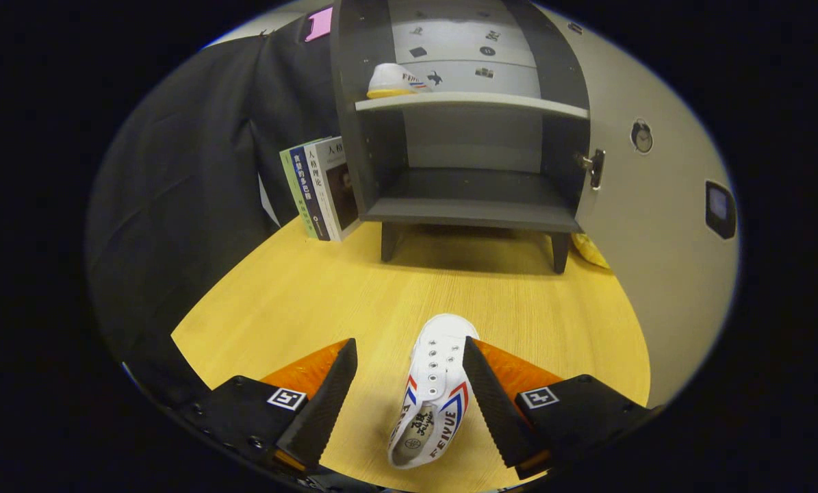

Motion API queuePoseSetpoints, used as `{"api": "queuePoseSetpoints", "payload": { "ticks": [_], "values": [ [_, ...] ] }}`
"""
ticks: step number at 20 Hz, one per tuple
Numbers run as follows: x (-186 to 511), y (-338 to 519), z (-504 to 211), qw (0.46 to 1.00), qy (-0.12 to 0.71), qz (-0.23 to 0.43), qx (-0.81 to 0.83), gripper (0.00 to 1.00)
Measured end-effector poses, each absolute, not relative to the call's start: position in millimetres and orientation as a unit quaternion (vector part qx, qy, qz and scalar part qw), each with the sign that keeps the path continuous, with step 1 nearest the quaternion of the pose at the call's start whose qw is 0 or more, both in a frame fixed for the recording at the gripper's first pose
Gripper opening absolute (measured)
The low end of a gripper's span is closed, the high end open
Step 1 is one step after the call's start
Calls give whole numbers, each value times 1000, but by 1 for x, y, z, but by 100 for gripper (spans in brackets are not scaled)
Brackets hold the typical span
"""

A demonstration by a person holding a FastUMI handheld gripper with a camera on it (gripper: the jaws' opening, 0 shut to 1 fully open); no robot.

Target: Open the shoe cabinet door, grab the shoes and put them into the shoe cabinet, then close the shoe cabinet door.

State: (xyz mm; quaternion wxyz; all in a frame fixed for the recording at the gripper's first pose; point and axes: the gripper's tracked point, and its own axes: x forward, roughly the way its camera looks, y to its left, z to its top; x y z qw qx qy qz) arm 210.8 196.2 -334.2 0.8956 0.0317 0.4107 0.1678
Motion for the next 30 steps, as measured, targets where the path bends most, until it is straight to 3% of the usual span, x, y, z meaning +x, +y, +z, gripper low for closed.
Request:
{"api": "queuePoseSetpoints", "payload": {
  "ticks": [9, 14, 18, 25, 30],
  "values": [
    [197, 200, -398, 856, 493, 151, 40, 97],
    [196, 201, -404, 853, 497, 158, 26, 93],
    [194, 202, -406, 850, 501, 160, 38, 70],
    [192, 199, -422, 831, 531, 165, -15, 55],
    [197, 200, -428, 840, 509, 158, -103, 44]
  ]
}}
